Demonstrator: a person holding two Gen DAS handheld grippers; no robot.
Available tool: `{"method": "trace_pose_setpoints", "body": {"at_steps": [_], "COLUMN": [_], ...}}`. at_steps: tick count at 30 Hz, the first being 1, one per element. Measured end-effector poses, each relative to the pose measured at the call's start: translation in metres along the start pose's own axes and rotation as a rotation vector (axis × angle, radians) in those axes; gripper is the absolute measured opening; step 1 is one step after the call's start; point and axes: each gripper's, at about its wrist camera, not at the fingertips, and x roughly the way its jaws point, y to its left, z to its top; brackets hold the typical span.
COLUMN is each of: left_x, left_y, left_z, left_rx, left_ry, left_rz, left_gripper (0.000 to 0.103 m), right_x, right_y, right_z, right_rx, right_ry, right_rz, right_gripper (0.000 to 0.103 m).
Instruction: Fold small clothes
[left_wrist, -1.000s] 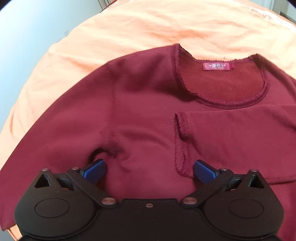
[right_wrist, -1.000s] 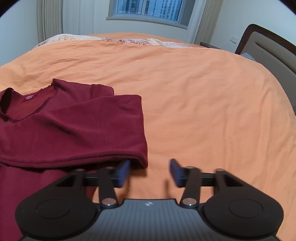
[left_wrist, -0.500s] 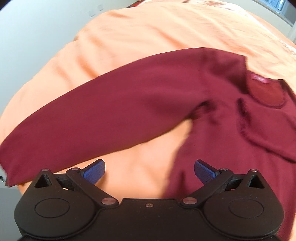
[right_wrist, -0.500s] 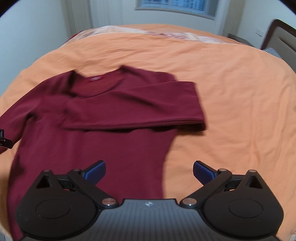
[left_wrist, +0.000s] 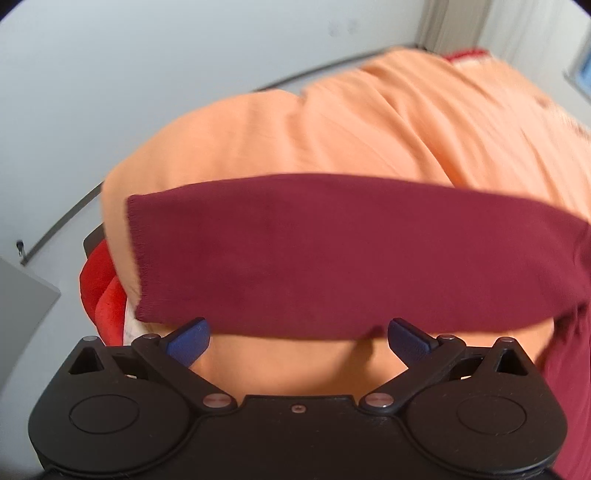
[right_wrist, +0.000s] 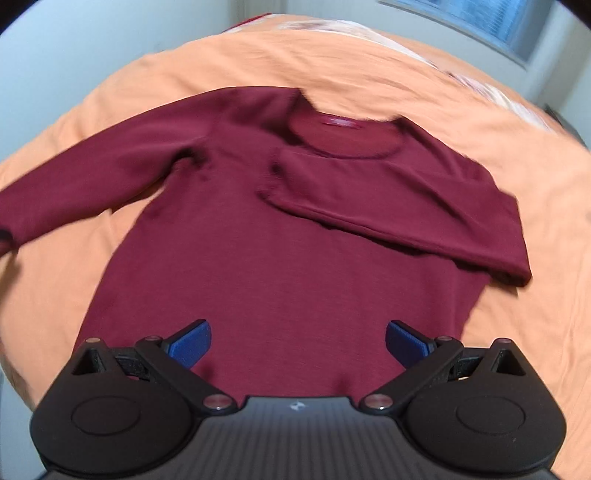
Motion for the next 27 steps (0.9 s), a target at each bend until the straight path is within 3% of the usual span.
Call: {"method": "trace_pose_setpoints", "body": {"at_steps": [6,12,15,17,19,20,22,27], "left_x": [0.009,0.01,0.008,0.01,0.007,0.004,-0.002,-0.022], "left_y": [0.027,0.039,0.054,0.057,0.056,0.055,0.05,0.042], "left_z": [-0.011,-0.02,-0.016,-0.012,-0.01,-0.01,-0.008,-0.003], "left_rx": [-0.191,-0.374,-0.455,-0.498,-0.521,-0.52,-0.501,-0.472], "left_ry": [-0.023,-0.136,-0.173,-0.191,-0.216,-0.229,-0.258,-0.335], "left_rz": [-0.094,-0.019,-0.015,-0.012,-0.011,-0.003,0.016,0.019], "left_gripper": [0.102,0.092,0.081,0.068,0.041,0.035,0.008,0.007], "right_x": [-0.003,-0.005,-0.006,-0.007,-0.007,-0.007,-0.007,-0.01], "right_y": [0.032,0.045,0.048,0.049,0.048,0.048,0.048,0.049], "right_z": [0.006,0.006,0.006,0.006,0.006,0.006,0.007,0.005], "right_rx": [-0.099,-0.135,-0.146,-0.143,-0.135,-0.13,-0.124,-0.108], "right_ry": [-0.012,-0.027,-0.03,-0.035,-0.037,-0.039,-0.042,-0.051], "right_rz": [0.003,-0.01,-0.018,-0.024,-0.025,-0.025,-0.027,-0.024], "right_gripper": [0.103,0.103,0.103,0.103,0.103,0.103,0.103,0.103]}}
